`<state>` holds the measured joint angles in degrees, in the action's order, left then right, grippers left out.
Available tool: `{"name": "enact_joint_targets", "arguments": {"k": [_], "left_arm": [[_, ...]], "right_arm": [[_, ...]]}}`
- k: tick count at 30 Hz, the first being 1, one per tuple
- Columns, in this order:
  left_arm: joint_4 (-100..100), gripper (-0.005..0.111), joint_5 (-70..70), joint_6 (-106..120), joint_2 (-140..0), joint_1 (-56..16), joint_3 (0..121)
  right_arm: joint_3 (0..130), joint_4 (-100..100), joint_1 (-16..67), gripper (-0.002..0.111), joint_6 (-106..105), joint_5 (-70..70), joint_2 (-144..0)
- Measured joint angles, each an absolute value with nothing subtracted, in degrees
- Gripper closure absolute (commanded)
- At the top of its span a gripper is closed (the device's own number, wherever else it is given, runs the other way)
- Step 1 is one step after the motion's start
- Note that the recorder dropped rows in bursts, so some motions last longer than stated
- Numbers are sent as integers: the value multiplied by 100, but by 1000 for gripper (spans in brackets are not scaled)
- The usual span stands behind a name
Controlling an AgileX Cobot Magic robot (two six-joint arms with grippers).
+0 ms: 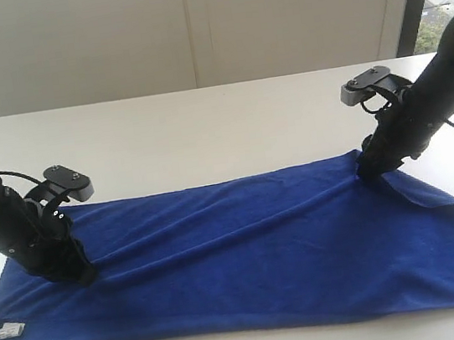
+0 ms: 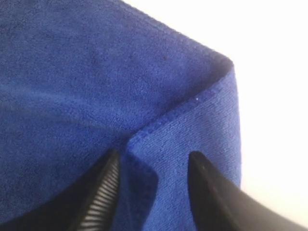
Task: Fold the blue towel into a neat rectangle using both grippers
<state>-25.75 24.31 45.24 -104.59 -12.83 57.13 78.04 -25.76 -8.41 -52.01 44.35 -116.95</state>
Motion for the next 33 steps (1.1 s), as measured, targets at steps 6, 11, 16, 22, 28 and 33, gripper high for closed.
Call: {"name": "enact_joint_targets", "arguments": {"k": [6,11,16,22,28,33], "left_arm": [[-2575,107,2431,4524,-10459,-1283,5713],[-2575,107,2431,4524,-10459,-1283,5713],[-2590,107,2418,4524,-10459,-1283,5713],[-2590,107,2407,4524,-10459,-1283,5713],[-2676,107,2407,4524,-10459,-1283,5713],[-2744,107,2441,4524,-10459,-1283,5713]], "right_arm": [[7804,-2576,-841,61,-5150,4397,-11695],[7804,-2631,-841,64,-5137,4530,-11732],[7804,-2654,-841,77,-5137,4722,-11909],[7804,-2664,-841,89,-5137,4714,-11931],[7804,-2678,-841,98,-5137,4632,-11931],[7836,-2666,-841,108,-5137,4585,-11920]]}}
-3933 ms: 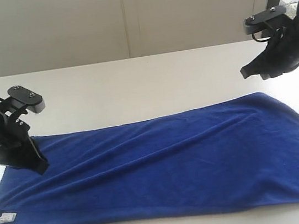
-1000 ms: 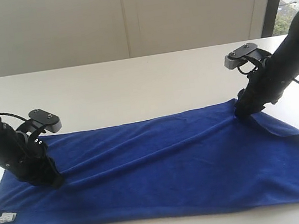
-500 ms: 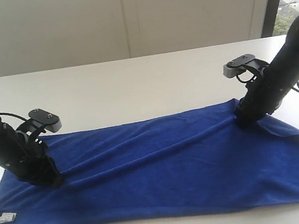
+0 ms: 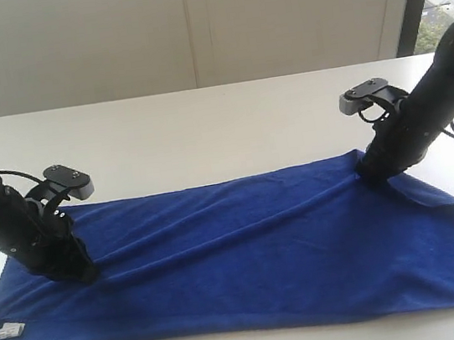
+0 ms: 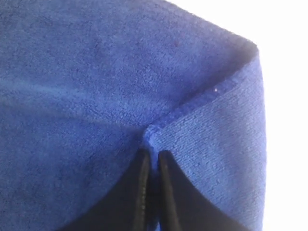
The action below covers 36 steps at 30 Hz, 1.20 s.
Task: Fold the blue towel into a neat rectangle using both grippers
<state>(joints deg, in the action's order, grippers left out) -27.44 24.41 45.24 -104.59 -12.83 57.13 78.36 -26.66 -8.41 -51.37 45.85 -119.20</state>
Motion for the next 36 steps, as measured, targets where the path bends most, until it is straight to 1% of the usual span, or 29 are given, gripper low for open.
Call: {"name": "enact_joint_targets", "arguments": {"k": [7,16,24,26,30,31,32,34,36], "left_arm": [[-2771,107,2527,4524,-10556,-1273,5760],[-2913,107,2742,4524,-10792,-1226,5883],[-2992,107,2764,4524,-10823,-1226,5906],[-3015,107,2764,4524,-10824,-1226,5906],[-3026,107,2764,4524,-10833,-1226,5906],[-3026,107,2764,4538,-10833,-1226,5906],[-3038,107,2764,4571,-10833,-1226,5906],[-3063,107,2764,4635,-10833,-1226,5906],[-3115,107,2764,4716,-10843,-1224,5906]], "right_arm": [[8177,-2273,-841,108,-4974,4275,-11726],[8262,-497,-841,108,-3724,3362,-11699],[8266,186,-841,108,-3080,2917,-12201],[8266,227,-841,104,-2834,2757,-12322],[8266,382,-841,87,-2466,2541,-12390],[8266,483,-841,81,-2379,2511,-12390],[8266,613,-841,77,-2275,2484,-12390],[8266,919,-841,74,-2012,2484,-12390],[8266,1264,-841,74,-1758,2481,-12390]]}}
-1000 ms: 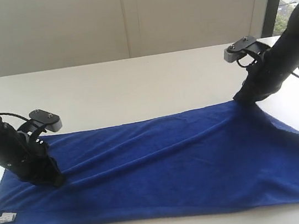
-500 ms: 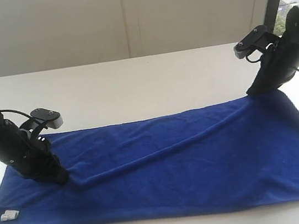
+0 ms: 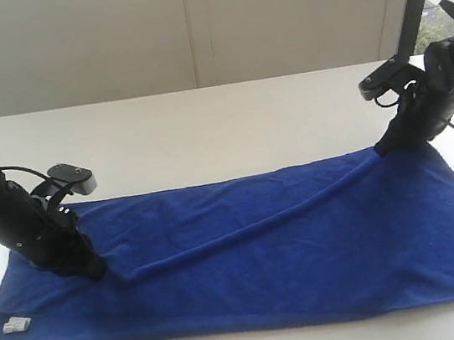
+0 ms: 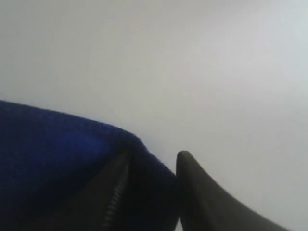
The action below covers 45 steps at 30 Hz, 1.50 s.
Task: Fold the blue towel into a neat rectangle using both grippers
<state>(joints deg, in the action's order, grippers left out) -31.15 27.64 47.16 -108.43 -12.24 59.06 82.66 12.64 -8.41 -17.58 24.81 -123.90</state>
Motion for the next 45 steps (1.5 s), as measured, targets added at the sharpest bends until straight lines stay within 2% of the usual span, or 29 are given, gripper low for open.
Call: {"name": "enact_joint_targets", "arguments": {"k": [6,13,19,24,28,30,37,41,45], "left_arm": [[-3310,107,2764,4891,-10860,-1214,5906],[-3333,107,2764,4917,-10860,-1214,5906],[-3333,107,2764,4937,-10860,-1214,5906],[-3333,107,2776,4948,-10770,-1214,5906],[-3141,107,2831,4957,-10355,-1238,5770],[-3056,107,2843,4957,-9916,-1240,5754],[-1972,107,3430,4083,-8748,-1240,5685],[-959,107,3363,3334,-8705,-1240,5128],[-481,107,2412,2699,-8705,-1240,4427]], "right_arm": [[8266,2323,-841,74,-888,2444,-12390],[8266,2748,-841,60,-77,2161,-12255],[8266,2701,-841,62,0,2113,-11828],[8266,2126,-841,84,204,2760,-11191],[8266,1274,-841,103,-550,3537,-10665],[8266,563,-841,108,-1109,3947,-10375],[7454,-2181,-701,108,-3074,4575,-9447],[6573,-2364,-431,108,-3331,4601,-9160],[5632,-2296,-336,108,-3371,4327,-9077]]}}
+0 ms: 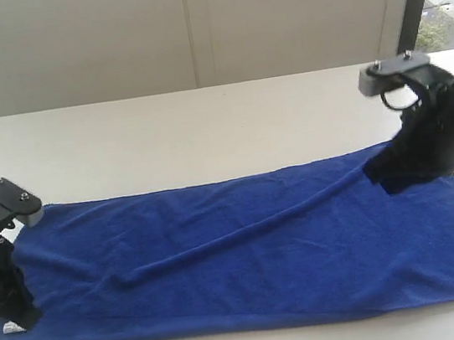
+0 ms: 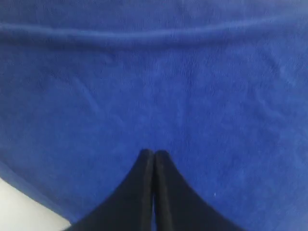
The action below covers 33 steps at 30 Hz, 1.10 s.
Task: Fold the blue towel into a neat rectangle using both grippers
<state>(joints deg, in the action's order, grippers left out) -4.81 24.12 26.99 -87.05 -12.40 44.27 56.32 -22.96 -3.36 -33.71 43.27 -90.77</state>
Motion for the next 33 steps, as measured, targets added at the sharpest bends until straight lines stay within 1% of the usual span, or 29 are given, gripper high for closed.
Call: {"name": "enact_joint_targets", "arguments": {"k": [3,8,11,17,27,30,33], "left_arm": [[-436,107,1653,2501,-8705,-1240,4125],[-276,107,1139,2452,-8705,-1240,3879],[-228,107,973,2452,-8731,-1240,3725],[-213,107,1401,2452,-8953,-1240,3702],[-213,107,2263,2440,-8858,-1240,3771],[-202,107,2405,2440,-8558,-1240,3953],[-202,107,2236,2429,-8142,-1240,4282]], "right_arm": [[5120,-2225,-336,108,-3316,3941,-9078],[4757,-2134,-336,108,-3163,3347,-9101],[4677,-1651,-336,108,-2712,3227,-9288],[4649,-1119,-336,108,-2156,3227,-9560],[4618,-590,-336,108,-1721,3448,-9560],[4618,-715,-336,108,-1733,3430,-9535],[4846,-1438,-136,108,-2342,3613,-9270]]}}
